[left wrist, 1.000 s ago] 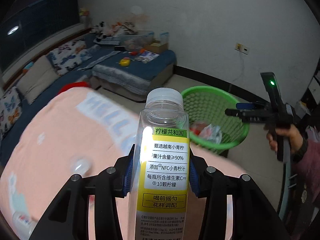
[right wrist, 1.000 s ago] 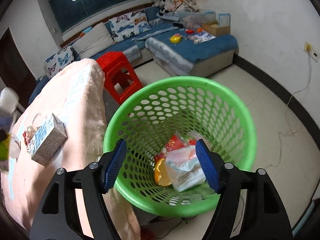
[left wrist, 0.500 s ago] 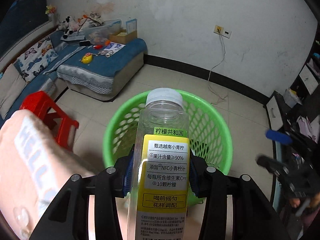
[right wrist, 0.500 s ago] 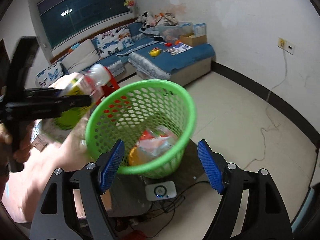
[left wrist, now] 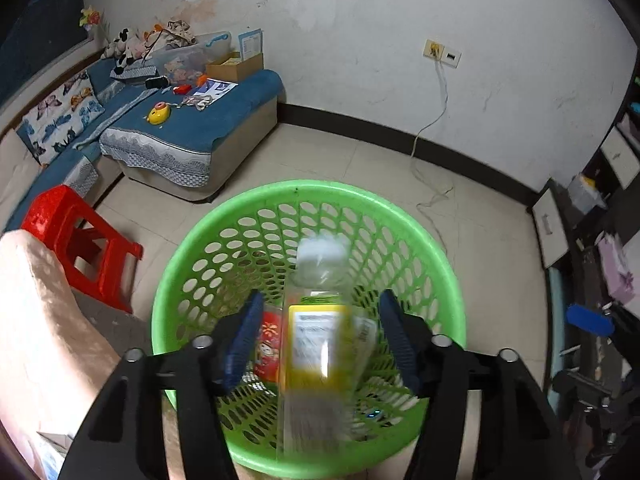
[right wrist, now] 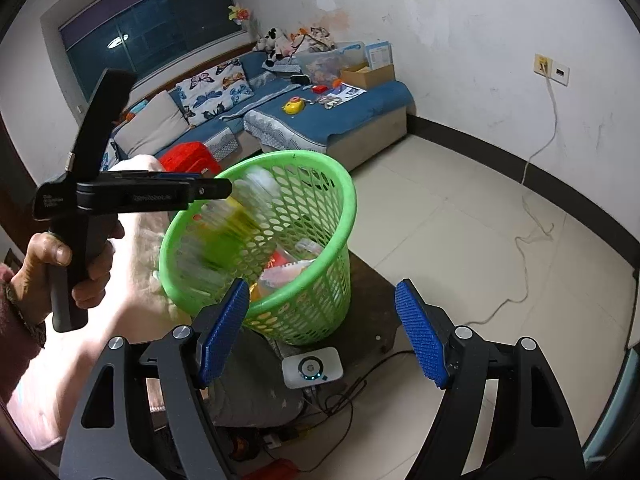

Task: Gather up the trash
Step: 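Lower the yellow-label bottle into the basket and open the left gripper, then move both grippers back over the remaining trash on the bed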

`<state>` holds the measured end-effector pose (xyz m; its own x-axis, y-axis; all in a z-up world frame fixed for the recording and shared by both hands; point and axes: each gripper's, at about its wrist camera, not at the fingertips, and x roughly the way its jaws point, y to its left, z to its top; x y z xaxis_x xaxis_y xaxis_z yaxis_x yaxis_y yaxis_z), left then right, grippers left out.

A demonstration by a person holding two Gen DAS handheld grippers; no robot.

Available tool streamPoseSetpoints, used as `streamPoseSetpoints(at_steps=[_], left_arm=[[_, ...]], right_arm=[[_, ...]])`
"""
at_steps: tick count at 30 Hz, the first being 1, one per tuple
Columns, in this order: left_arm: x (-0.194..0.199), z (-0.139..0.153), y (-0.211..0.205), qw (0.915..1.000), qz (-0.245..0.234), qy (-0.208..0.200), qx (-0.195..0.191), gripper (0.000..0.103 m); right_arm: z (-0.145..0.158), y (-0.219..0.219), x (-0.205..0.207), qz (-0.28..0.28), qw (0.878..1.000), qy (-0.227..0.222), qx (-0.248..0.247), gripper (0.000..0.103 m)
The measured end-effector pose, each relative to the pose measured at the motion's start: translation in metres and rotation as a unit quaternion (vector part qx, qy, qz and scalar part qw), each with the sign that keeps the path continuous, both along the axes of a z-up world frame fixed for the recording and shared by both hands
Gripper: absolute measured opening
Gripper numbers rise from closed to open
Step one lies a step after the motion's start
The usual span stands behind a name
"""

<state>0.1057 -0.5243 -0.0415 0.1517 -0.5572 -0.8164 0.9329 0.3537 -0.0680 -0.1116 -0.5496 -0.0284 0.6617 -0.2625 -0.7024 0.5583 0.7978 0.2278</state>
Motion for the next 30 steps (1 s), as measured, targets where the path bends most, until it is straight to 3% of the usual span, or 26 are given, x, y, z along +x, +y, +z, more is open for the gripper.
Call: streamPoseSetpoints(at_steps=[8,16,22,30], left_arm=[[0.0,0.043,0.068,0.9984,0.031,-0.019,-0.044,0.06],[0.012,0.071,0.183,0.9897,0.117,-0.065,-0.049,0.06],[0.034,0.073,0.278,0.975,0.203,-0.076,-0.047,0.063],[0.069,0.07,0.399,0.9399,0.331,-0.07,-0.043,0.063]], right_arm=[[0.022,0.028,0.019,0.044,0.999,-0.015,-0.015,0.075],[0.045,0.074,0.057,0.11,0.993,-0.03,-0.018,0.076],[0.051,0.116,0.102,0.17,0.985,-0.024,-0.01,0.076],[0.054,0.186,0.165,0.257,0.966,-0.018,-0.004,0.076]])
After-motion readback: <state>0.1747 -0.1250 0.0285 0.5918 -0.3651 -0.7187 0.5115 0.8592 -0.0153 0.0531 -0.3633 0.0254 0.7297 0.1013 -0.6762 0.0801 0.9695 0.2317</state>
